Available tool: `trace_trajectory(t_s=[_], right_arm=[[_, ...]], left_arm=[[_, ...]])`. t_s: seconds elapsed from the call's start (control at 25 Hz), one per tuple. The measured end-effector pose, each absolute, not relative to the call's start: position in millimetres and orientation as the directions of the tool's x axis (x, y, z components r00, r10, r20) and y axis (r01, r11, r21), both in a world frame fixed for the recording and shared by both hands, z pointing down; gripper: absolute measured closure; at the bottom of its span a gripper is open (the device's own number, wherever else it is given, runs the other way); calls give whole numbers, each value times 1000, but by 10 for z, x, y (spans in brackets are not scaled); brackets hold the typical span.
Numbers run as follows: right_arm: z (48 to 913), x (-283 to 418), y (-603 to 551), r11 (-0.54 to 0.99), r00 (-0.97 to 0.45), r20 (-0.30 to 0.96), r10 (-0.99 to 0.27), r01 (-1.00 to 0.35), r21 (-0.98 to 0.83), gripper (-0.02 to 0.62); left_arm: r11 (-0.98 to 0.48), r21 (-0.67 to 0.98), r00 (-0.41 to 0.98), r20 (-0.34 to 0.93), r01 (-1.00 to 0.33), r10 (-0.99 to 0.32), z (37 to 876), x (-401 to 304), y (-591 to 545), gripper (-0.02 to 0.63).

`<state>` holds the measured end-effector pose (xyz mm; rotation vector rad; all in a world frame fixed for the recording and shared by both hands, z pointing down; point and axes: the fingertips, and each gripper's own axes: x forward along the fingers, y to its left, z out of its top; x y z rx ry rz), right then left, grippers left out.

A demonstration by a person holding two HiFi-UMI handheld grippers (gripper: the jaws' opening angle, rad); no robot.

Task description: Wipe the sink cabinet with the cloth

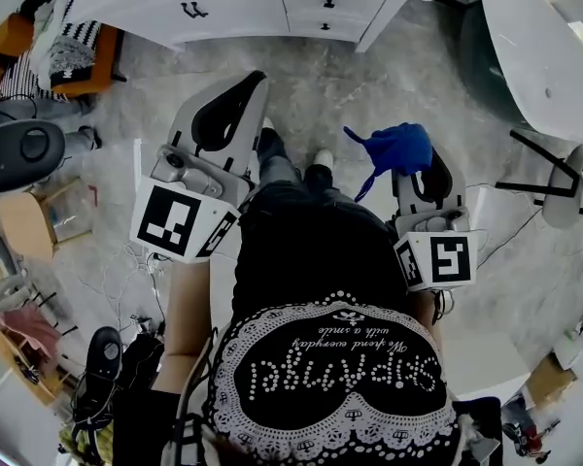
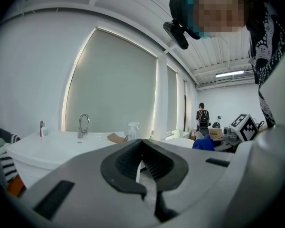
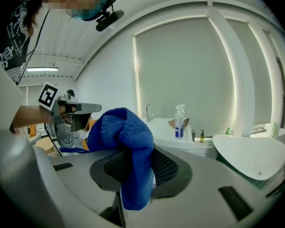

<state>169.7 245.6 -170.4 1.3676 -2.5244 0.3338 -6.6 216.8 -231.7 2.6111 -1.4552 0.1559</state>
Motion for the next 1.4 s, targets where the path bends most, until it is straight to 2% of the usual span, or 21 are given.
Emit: trace_trajectory(t_s=[0.96, 1.4], right_arm=[[-1718, 1660, 2590, 503, -506, 307, -806, -859, -97, 480], [-1703, 1710, 2815, 534, -527, 319, -788, -842, -71, 480]], left_arm=[[-545, 78, 550, 151, -835, -821, -2321, -77, 2241, 606], [-550, 61, 552, 158, -833, -819, -2302, -27, 2405, 606]])
